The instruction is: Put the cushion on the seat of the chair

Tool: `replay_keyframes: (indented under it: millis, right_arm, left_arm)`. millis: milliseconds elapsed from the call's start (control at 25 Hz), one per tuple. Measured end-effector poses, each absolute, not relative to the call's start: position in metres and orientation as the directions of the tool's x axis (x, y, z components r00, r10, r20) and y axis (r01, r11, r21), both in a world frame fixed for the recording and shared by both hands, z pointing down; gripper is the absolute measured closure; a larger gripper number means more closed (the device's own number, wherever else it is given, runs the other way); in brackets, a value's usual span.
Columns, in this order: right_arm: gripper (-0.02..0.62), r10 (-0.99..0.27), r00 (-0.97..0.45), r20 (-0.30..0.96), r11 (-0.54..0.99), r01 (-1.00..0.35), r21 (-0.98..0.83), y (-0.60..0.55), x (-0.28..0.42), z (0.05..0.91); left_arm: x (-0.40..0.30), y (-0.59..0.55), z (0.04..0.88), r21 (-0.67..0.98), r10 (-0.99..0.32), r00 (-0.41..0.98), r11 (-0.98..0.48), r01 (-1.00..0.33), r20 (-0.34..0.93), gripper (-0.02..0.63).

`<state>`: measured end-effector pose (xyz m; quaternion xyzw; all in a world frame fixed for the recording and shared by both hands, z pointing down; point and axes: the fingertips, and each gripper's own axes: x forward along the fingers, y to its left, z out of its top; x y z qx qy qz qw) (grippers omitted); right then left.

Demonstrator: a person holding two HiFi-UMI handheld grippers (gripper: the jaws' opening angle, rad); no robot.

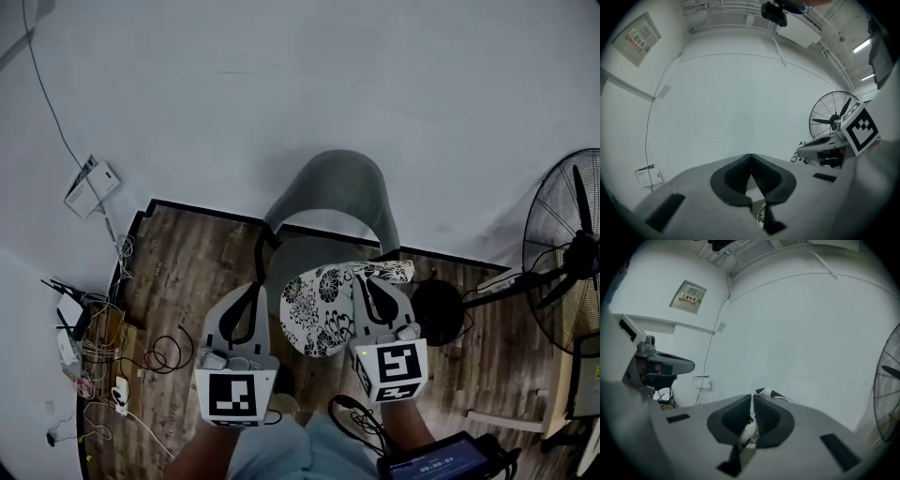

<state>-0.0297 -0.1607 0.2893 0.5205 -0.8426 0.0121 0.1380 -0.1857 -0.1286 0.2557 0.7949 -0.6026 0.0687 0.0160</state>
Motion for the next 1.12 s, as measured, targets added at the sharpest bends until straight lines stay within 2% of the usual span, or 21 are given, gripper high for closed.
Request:
replay_keyframes:
  millis: [520,1120]
  right_arm:
    - [0.58,-0.901,-0.372,0.221,0.409,-0.9,0.15,-0.213,-0.05,0.271]
    - [0.58,-0.82,-0.416,0.394,0.48,-0.874,0.077,-0.287,-0.059,0.359]
  left_arm:
    - [-0.216,-0.187,0.237,-0.064,-0.952,0.295,-0.3,-0.952,0.086,0.597]
    - [-0.22,-0.261,0.3,-0.024,-0.943,0.232,-0.244,-0.969,0.238,0.597]
